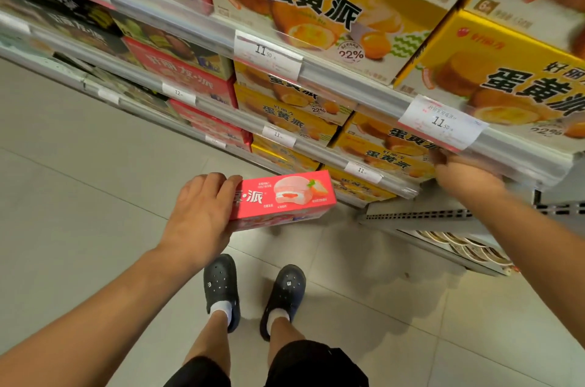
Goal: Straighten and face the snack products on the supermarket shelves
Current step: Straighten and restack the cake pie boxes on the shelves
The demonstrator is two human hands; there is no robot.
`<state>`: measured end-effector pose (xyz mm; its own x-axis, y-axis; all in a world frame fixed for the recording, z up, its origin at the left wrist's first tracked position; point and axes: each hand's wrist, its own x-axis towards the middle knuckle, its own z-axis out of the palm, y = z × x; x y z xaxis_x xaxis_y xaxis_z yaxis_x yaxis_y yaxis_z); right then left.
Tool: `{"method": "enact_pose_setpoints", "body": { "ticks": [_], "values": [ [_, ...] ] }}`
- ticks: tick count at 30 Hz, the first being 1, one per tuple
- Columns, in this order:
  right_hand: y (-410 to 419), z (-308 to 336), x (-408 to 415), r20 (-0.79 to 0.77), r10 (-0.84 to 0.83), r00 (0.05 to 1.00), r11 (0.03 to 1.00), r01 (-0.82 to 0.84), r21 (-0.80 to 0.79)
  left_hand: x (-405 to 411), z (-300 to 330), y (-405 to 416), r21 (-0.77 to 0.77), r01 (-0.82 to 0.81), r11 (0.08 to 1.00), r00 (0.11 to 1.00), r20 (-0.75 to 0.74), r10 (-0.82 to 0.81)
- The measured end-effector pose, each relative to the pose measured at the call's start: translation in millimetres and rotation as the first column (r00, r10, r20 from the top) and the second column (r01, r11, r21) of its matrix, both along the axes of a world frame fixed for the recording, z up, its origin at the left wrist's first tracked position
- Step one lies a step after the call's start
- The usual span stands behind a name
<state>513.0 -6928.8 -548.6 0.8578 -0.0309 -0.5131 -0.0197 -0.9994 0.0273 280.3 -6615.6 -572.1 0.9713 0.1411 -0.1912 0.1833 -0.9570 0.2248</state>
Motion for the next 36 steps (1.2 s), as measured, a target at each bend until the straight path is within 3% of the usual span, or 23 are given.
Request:
{"method": "enact_pose_setpoints", "body": {
  "ticks": [2,4,7,9,13,15,19,22,25,27,29,31,33,36],
  "values": [
    [11,-5,-21,0.15,0.178,0.973,0.982,-0.185,0.034,-3,8,3,-0.008,0.0,1.0,1.0,0.0,0.0],
    [31,-13,-54,0.32,0.356,0.878,0.901,-0.414,0.133,-8,16,9,-0.01,0.011,1.0,1.0,0.015,-0.011],
    [77,-12,-97,0.317,0.484,0.815,0.733,-0.576,0.362,-15,27,27,-0.004,0.054,0.999,0.998,0.027,-0.054],
    [114,-10,-114,0.329,0.538,0.776,0.648,-0.631,0.427,-18,31,44,-0.006,0.078,0.997,0.996,0.045,-0.078],
    [186,-2,-130,0.32,0.715,0.622,0.54,-0.782,0.312,-16,30,86,-0.059,0.125,0.99,0.991,0.064,-0.121],
    [215,-1,-129,0.314,0.728,0.61,0.545,-0.792,0.275,-12,25,113,-0.078,0.145,0.986,0.988,0.059,-0.14],
    [273,9,-129,0.275,0.685,0.674,0.637,-0.738,0.224,5,16,175,-0.1,0.238,0.966,0.97,0.076,-0.231],
    [308,12,-134,0.247,0.547,0.8,0.757,-0.598,0.262,24,15,226,-0.105,0.318,0.942,0.947,0.089,-0.31],
    [329,12,-136,0.213,0.364,0.907,0.842,-0.418,0.341,54,16,285,-0.435,0.099,0.895,0.995,0.022,-0.099],
    [333,8,-136,0.202,0.298,0.933,0.864,-0.354,0.358,84,10,320,-0.494,-0.038,0.869,0.999,-0.001,0.043],
    [336,5,-135,0.195,0.24,0.951,0.876,-0.299,0.379,121,3,343,-0.372,-0.055,0.927,0.998,-0.008,0.057],
    [338,1,-136,0.196,0.195,0.961,0.879,-0.26,0.4,155,-2,355,-0.122,0.017,0.992,1.0,0.019,-0.015],
    [341,-6,-136,0.197,0.159,0.967,0.885,-0.228,0.405,177,-8,359,0.086,0.113,0.99,0.993,0.01,-0.114],
    [347,-16,-136,0.201,0.125,0.972,0.896,-0.198,0.397,192,-25,363,0.176,0.193,0.965,0.98,0.004,-0.197]
  ]
}}
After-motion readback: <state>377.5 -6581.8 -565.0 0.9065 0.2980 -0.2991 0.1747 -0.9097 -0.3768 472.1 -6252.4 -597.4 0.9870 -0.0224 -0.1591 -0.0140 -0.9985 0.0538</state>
